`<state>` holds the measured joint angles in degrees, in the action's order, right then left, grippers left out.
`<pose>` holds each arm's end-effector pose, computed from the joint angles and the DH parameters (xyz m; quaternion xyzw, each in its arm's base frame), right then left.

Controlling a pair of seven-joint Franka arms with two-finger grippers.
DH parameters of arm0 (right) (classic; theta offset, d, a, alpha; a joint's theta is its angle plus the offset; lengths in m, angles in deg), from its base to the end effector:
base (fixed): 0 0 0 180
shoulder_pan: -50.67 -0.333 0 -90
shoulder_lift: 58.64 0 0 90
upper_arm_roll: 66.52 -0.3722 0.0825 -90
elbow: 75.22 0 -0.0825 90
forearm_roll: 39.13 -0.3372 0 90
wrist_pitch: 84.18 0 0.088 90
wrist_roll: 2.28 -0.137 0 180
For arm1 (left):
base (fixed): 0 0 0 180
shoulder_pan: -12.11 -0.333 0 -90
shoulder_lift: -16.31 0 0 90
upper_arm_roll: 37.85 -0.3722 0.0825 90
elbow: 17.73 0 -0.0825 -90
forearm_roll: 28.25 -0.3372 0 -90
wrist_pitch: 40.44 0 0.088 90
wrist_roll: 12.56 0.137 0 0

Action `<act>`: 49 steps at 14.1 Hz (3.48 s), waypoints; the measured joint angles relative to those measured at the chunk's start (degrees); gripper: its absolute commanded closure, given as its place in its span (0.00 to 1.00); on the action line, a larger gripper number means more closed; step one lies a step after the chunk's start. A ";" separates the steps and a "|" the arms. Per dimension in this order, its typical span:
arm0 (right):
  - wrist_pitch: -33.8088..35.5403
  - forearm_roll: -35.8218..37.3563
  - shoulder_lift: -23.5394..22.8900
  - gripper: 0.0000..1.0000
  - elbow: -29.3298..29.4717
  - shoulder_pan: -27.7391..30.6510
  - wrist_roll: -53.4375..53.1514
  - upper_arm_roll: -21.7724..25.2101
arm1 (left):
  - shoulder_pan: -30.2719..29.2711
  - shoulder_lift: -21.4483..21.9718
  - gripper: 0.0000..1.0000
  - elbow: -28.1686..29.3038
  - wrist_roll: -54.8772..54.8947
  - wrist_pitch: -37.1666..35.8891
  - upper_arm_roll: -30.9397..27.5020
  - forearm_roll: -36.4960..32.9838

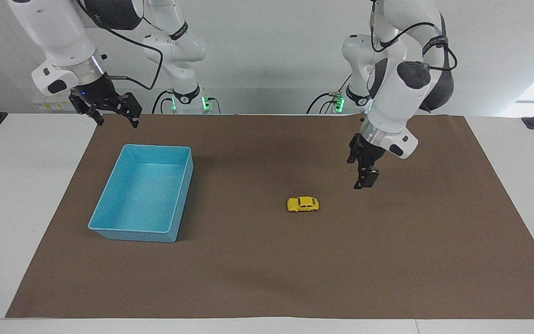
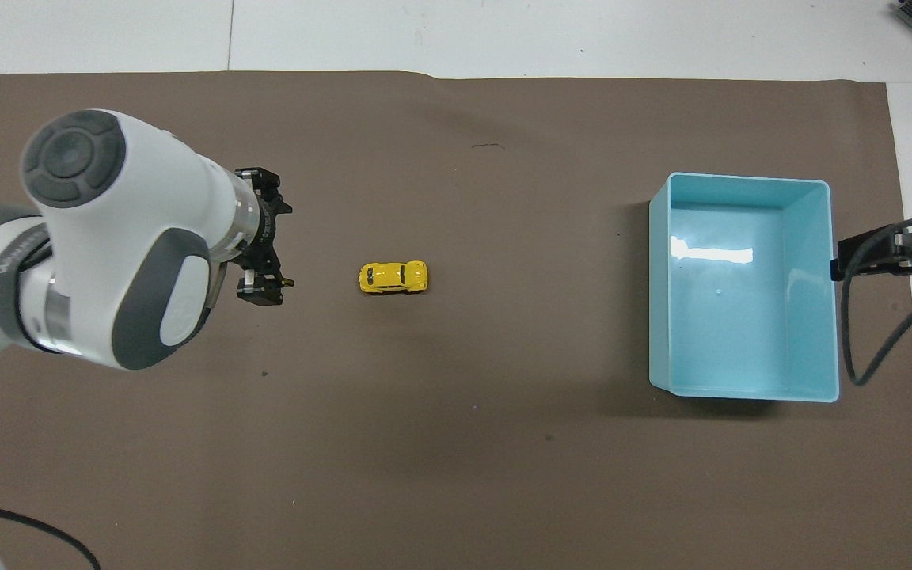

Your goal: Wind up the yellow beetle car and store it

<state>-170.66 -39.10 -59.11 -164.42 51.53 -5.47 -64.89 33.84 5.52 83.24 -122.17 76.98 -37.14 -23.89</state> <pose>0.5020 -0.0218 0.6473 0.9984 -0.0495 -0.0278 0.0005 0.5484 -0.2326 0.5074 0.7119 0.6996 -0.0126 0.0596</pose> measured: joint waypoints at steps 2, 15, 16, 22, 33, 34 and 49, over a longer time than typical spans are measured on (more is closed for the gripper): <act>0.00 0.00 0.00 0.00 0.00 0.00 0.00 0.00 | 2.10 -2.60 0.00 -0.01 -2.65 2.13 -0.01 -0.73; 0.00 0.00 0.00 0.00 0.00 0.00 0.00 0.00 | 10.06 -14.50 0.00 -1.05 -18.64 11.03 -0.01 -4.99; 0.00 0.00 0.00 0.00 0.00 0.00 0.00 0.00 | 10.18 -14.94 0.00 -1.30 -18.93 11.23 -0.01 -5.05; 0.00 0.00 0.00 0.00 0.00 0.00 0.00 0.00 | 10.16 -15.35 0.29 -1.37 -19.22 11.58 -0.65 -5.06; 0.00 0.00 0.00 0.00 0.00 0.00 0.00 0.00 | 10.16 -15.59 1.00 -1.33 -11.85 12.00 -0.32 -5.06; 0.00 0.00 0.00 0.00 0.00 0.00 0.00 0.00 | 10.16 -15.59 1.00 -1.33 -11.83 12.00 -0.32 -5.03; 0.00 0.00 0.00 0.00 0.00 0.00 0.00 0.00 | 4.47 -13.49 0.93 1.36 -9.31 10.13 -0.68 -3.22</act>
<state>-170.66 -39.10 -59.10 -164.42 51.53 -5.47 -64.89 38.31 -7.97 84.60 -131.48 87.11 -37.82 -27.11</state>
